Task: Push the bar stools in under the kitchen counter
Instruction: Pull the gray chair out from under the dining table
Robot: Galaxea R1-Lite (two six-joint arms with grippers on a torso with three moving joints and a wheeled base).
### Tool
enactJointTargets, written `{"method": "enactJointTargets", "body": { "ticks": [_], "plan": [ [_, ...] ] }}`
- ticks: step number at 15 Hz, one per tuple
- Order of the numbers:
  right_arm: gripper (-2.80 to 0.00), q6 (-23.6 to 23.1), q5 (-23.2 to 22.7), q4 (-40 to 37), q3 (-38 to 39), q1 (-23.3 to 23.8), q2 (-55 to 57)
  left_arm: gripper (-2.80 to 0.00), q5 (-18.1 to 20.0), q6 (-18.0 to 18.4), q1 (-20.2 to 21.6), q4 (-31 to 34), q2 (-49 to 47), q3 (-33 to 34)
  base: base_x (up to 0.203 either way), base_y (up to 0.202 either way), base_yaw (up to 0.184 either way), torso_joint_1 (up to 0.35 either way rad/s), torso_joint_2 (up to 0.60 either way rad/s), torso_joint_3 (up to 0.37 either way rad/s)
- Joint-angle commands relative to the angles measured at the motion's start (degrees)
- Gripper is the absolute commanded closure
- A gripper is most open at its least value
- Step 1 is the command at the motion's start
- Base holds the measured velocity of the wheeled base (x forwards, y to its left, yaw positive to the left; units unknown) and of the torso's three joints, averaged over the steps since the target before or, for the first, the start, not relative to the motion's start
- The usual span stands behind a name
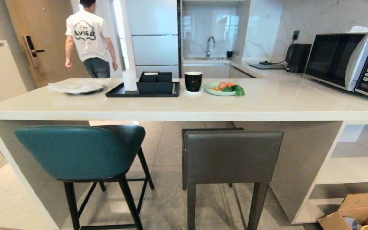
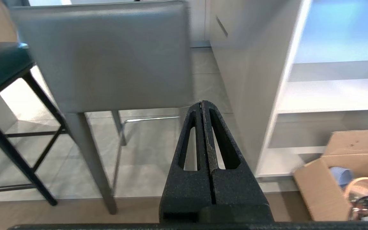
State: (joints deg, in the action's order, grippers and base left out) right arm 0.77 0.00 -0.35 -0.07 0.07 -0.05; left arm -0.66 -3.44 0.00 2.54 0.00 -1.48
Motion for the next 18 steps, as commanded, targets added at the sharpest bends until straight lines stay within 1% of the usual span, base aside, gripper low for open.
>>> {"method": "enactJointTargets", "body": {
  "ticks": [1,10,15,18],
  "plan": [
    [0.00,0.02,0.00,0.00,-0.01,0.01,0.05,0.00,-0.04,-0.06,0.00,0.01,-0.09,-0.02,0.000,-0.195,0.002,0.010,0.00,-0.001],
    [0.00,0.02,0.09,0.00,0.03,0.01,0.05,0.00,-0.04,0.01,0.00,0.01,-0.09,-0.02,0.000,-0.191,0.003,0.004,0.00,0.001],
    [0.00,0.02,0.09,0.00,-0.01,0.01,0.05,0.00,-0.04,-0.03,0.00,0.01,-0.09,0.07,0.000,-0.017,0.001,-0.008,0.03,0.016],
    [0.00,0.02,0.00,0.00,0.05,0.01,0.05,0.00,-0.04,-0.01,0.00,0.01,-0.09,0.06,0.000,0.000,0.000,-0.130,0.35,0.216]
  ]
}}
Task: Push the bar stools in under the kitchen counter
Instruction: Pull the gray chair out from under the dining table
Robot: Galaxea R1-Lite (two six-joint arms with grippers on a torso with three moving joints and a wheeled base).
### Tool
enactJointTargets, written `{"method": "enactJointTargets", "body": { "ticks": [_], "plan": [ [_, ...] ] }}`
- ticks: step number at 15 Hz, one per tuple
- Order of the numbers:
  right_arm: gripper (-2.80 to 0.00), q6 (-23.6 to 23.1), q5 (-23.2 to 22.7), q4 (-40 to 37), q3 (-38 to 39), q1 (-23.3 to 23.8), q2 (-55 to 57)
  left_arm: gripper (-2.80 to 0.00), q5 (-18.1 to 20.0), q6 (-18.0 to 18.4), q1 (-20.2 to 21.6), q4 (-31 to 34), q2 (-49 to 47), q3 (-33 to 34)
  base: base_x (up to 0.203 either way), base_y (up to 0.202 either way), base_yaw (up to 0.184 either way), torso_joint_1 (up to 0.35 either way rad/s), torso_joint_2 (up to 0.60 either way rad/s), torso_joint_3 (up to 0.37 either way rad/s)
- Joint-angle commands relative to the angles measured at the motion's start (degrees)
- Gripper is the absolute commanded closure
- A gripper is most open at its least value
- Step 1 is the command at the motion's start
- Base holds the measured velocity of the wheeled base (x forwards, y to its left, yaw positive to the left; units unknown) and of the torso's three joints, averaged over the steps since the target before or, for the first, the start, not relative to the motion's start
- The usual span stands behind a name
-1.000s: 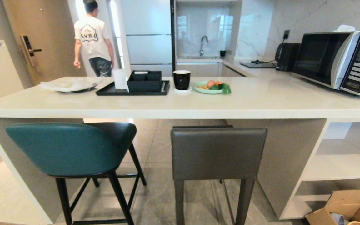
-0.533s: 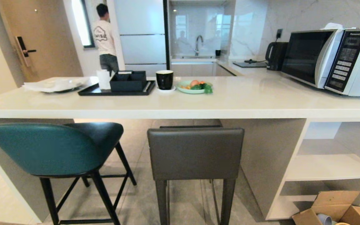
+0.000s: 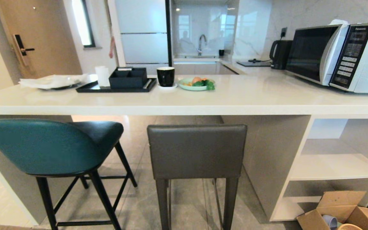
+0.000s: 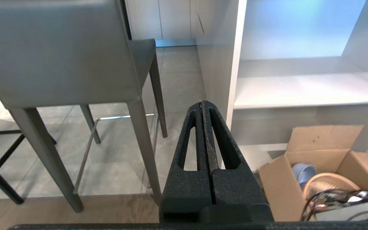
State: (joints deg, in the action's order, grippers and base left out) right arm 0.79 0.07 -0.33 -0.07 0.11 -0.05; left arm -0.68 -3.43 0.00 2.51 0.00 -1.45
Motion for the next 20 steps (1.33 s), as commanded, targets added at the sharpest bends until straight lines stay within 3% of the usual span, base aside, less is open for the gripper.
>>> {"method": "enactJointTargets", "body": {
  "ticks": [1,10,20],
  "plan": [
    [0.00,0.00,-0.07,-0.02,0.06,-0.02,0.05,0.00,-0.02,0.00,0.00,0.04,-0.09,-0.04,0.000,0.000,0.000,-0.157,0.44,0.276],
    [0.00,0.00,0.01,-0.02,0.06,-0.02,0.05,0.00,-0.02,-0.09,0.00,0.04,-0.09,0.01,0.006,0.000,0.000,-0.045,0.13,0.082],
    [0.00,0.00,-0.06,-0.02,0.07,-0.02,0.05,0.00,-0.02,-0.09,0.00,0.04,-0.09,-0.04,0.191,0.000,0.001,0.000,0.00,0.004]
  ]
}}
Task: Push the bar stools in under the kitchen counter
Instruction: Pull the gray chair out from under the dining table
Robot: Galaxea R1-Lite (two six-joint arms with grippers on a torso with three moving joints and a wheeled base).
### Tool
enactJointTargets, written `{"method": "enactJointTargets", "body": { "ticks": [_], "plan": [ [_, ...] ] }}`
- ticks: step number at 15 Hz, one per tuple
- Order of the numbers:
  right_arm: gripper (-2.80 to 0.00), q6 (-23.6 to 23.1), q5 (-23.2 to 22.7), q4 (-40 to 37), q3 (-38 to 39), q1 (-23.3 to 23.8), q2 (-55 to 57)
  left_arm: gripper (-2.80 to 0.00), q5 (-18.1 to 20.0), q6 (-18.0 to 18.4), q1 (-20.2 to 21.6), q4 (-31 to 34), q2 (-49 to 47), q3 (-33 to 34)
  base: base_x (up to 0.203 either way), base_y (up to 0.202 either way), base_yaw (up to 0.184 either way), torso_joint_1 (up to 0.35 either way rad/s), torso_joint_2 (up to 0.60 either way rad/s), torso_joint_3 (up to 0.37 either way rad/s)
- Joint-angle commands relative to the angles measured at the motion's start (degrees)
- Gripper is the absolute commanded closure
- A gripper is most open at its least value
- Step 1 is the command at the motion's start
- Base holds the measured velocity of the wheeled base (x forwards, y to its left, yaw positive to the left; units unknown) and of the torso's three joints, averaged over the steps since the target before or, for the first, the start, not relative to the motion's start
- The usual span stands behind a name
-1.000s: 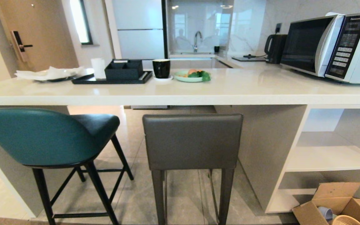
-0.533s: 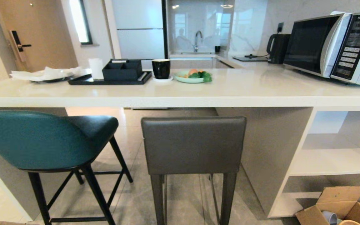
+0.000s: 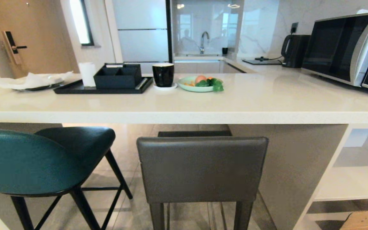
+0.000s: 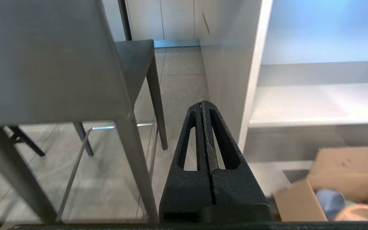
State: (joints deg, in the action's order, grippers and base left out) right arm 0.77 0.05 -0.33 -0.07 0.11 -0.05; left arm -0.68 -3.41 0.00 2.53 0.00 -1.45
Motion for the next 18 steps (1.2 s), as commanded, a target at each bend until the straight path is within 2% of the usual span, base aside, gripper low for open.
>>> {"method": "enactJointTargets", "body": {
  "ticks": [1,7,12,13,18],
  "plan": [
    [0.00,0.02,-0.03,-0.02,0.07,-0.02,0.05,0.00,-0.02,-0.10,0.00,0.02,-0.09,-0.04,0.194,0.000,0.001,-0.002,0.00,0.007],
    [0.00,0.02,-0.04,-0.02,-0.01,-0.02,0.05,0.00,-0.02,-0.10,0.00,0.11,-0.09,-0.04,0.174,0.000,0.003,0.006,0.01,0.003],
    [0.00,-0.06,-0.05,-0.02,-0.01,-0.02,0.05,0.00,-0.02,-0.10,0.09,0.11,-0.09,-0.01,0.000,0.000,0.000,0.000,0.00,0.000],
    [-2.80,-0.06,-0.05,-0.02,0.01,-0.02,0.05,-2.80,-0.02,-0.08,0.00,0.11,-0.09,0.04,0.000,0.000,0.000,0.000,0.00,0.000],
    [-2.80,-0.15,-0.05,-0.02,-0.01,0.06,0.04,-2.80,-0.02,0.07,0.09,-0.07,-0.09,0.04,0.000,0.000,0.000,0.000,0.00,0.000]
  ]
}}
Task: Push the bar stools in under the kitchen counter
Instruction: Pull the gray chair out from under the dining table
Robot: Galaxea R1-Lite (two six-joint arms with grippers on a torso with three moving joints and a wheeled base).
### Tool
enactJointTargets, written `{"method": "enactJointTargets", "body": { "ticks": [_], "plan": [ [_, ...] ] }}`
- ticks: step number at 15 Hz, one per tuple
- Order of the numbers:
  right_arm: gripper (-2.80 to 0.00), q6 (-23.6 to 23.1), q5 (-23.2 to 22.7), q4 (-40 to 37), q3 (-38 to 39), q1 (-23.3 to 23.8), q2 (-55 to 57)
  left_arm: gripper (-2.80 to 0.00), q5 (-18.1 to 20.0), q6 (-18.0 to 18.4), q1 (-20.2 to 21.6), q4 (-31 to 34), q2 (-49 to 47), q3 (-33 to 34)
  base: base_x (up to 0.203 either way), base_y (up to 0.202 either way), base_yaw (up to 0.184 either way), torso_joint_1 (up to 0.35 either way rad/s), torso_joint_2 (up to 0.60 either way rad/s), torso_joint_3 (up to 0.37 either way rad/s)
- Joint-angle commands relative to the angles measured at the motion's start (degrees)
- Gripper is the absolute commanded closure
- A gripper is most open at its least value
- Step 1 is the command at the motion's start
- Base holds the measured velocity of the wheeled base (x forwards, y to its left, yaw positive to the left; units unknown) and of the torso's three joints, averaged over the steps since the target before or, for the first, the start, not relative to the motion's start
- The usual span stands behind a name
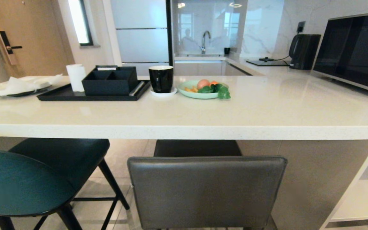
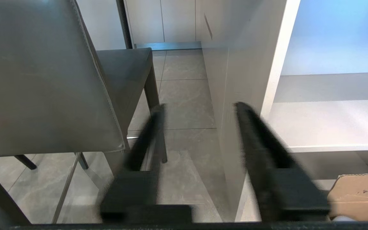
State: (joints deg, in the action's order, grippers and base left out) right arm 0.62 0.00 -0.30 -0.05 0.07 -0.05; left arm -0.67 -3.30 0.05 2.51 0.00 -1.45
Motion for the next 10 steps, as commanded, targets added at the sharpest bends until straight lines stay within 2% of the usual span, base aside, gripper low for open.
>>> {"method": "enactJointTargets", "body": {
  "ticks": [1,5,6,8,10],
  "plan": [
    [-2.80,-0.01,0.00,-0.05,-0.03,0.01,-0.03,-2.80,-0.03,-0.04,0.04,-0.07,-0.09,0.04,0.000,0.000,0.000,0.000,0.00,0.000],
    [-2.80,-0.02,0.00,-0.05,0.04,0.01,0.05,-2.80,-0.03,0.23,0.04,-0.22,-0.09,0.04,0.000,0.000,0.000,0.000,0.00,0.000],
    [-2.80,-1.11,-0.36,-0.22,-0.03,0.01,-0.03,-2.80,0.28,1.59,-0.01,-0.35,-0.09,0.04,0.000,0.000,0.000,0.000,0.00,0.000],
    [-2.80,-5.60,-2.25,-0.49,-0.61,0.01,0.05,-2.80,3.26,7.77,-0.05,-0.48,-0.09,-0.03,0.000,0.000,0.000,0.000,0.00,0.000],
    [-2.80,-5.95,-3.13,-1.26,-1.54,-0.01,3.47,-2.80,3.62,8.96,-0.05,-0.44,-0.09,-0.18,0.000,0.000,0.000,0.000,0.00,0.000]
  ]
}}
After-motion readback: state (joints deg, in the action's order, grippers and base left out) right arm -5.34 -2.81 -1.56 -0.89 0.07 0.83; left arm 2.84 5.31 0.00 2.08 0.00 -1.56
